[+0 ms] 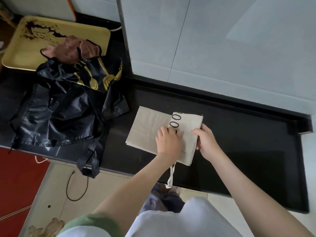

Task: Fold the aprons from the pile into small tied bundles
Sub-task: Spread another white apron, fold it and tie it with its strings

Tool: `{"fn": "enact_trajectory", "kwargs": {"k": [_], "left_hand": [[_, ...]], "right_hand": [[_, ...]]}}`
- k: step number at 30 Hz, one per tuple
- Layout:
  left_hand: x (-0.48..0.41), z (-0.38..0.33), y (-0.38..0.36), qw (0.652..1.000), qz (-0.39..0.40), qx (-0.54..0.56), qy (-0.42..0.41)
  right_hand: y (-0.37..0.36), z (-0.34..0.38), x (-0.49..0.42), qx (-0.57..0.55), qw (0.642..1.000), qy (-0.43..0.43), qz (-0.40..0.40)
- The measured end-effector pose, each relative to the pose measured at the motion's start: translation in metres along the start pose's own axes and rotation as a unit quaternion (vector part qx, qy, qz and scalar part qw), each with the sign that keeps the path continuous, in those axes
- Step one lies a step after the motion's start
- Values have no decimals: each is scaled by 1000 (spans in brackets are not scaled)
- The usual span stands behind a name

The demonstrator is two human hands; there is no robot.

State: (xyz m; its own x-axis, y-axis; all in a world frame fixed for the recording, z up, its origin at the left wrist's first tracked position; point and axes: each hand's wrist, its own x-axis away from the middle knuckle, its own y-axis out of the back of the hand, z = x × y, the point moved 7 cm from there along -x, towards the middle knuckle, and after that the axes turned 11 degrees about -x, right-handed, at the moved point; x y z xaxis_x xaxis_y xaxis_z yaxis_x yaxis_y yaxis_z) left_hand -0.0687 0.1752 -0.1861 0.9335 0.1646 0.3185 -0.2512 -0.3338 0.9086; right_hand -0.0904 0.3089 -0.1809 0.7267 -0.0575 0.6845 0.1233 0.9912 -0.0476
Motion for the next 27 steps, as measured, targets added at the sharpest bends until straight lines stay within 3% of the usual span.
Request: {"fn": "enact_trajectory", "kwargs": {"k": [3,4,7,9,11,12,15,17,21,23,25,27], "left_hand": [[1,-16,-12,964,164,205,46],[1,-20,-9,930,199,302,69],[6,-17,-5,765,266,561,172],[4,-3,-8,717,294,600,201],[0,13,-9,721,290,594,205],[-3,21,-9,750,272,565,210],[-15,48,-7,901,206,332,187],[-17,56,-1,953,159,206,157],[-12,65,10,975,55,120,180],[-11,70,1,955,102,170,220],[-10,72,-8,927,153,236,248],[-10,73,-8,911,175,270,260]], "right_hand": [[-5,8,5,-62,993,15,97],[-10,11,7,-78,987,21,139],[-25,12,13,-19,976,44,212],[-27,3,10,93,975,63,194],[-28,-6,5,177,967,83,161],[-29,-9,3,203,963,94,150],[-29,-20,-4,268,946,127,133],[-30,-25,-8,320,926,149,132],[-33,-30,-13,373,903,163,139],[-33,-32,-14,395,895,162,128],[-29,-29,-15,441,879,171,68],[-24,-24,-14,429,887,171,3]]}}
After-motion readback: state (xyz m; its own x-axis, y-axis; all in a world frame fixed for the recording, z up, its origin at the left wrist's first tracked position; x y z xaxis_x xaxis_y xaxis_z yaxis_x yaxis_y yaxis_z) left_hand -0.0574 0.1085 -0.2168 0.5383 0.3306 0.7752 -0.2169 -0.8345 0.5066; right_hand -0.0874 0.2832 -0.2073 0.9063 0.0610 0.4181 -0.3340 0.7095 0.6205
